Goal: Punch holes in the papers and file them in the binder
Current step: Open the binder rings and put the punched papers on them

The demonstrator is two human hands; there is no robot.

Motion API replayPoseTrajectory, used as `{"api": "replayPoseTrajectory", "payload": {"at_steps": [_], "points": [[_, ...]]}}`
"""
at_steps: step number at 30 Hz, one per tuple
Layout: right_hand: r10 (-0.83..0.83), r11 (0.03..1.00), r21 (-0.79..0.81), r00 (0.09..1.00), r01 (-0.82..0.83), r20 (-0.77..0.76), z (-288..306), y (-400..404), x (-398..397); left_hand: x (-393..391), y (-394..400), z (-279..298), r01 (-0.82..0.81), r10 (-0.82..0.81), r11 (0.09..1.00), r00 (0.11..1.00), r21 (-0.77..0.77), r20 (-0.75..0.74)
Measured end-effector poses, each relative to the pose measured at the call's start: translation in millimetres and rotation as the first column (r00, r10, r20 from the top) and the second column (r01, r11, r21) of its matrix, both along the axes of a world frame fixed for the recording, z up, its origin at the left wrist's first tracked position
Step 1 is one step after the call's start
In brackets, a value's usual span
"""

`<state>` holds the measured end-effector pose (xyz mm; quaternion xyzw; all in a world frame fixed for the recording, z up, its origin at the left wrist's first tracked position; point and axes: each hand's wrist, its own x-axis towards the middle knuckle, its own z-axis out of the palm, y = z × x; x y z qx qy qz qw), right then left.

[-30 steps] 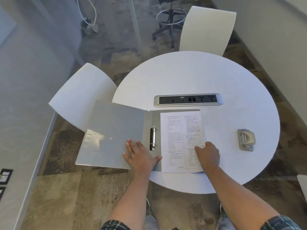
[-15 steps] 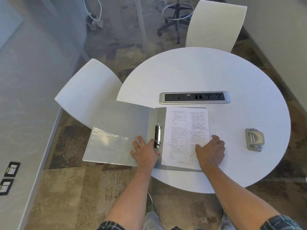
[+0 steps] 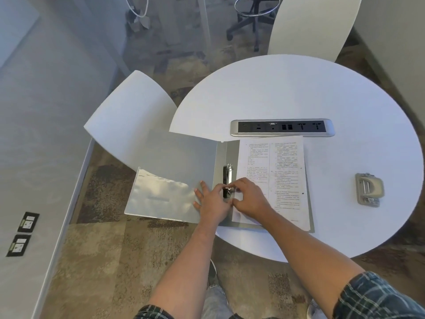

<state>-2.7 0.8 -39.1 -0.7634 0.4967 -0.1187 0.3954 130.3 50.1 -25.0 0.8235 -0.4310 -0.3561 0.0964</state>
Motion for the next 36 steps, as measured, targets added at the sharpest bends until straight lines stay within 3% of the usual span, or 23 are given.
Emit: {"api": "replayPoseTrajectory", "payload": {"at_steps": [10, 26, 32, 36], "points": [[-0.016, 0.972, 0.233, 0.996, 0.036, -0.087, -13, -18, 5, 10, -5, 8, 0.057, -0.05, 0.996, 0.994, 0.064, -0.095], [-0.058, 0.964, 0.263, 0.997, 0.043, 0.049, -21, -22, -2, 24, -10, 3, 0.014, -0.008, 1.0, 0.974, 0.024, -0.228], [-0.062, 0.967, 0.252, 0.994, 0.038, 0.088, -20, -19, -10, 10, 1, 0, 0.098, -0.098, 0.995, 0.994, 0.017, -0.04], [-0.119, 0.954, 0.296, 0.962, 0.043, 0.246, -15, -14, -22, -9, 8, 4, 0.082, -0.082, 0.997, 0.988, 0.005, 0.134]]}}
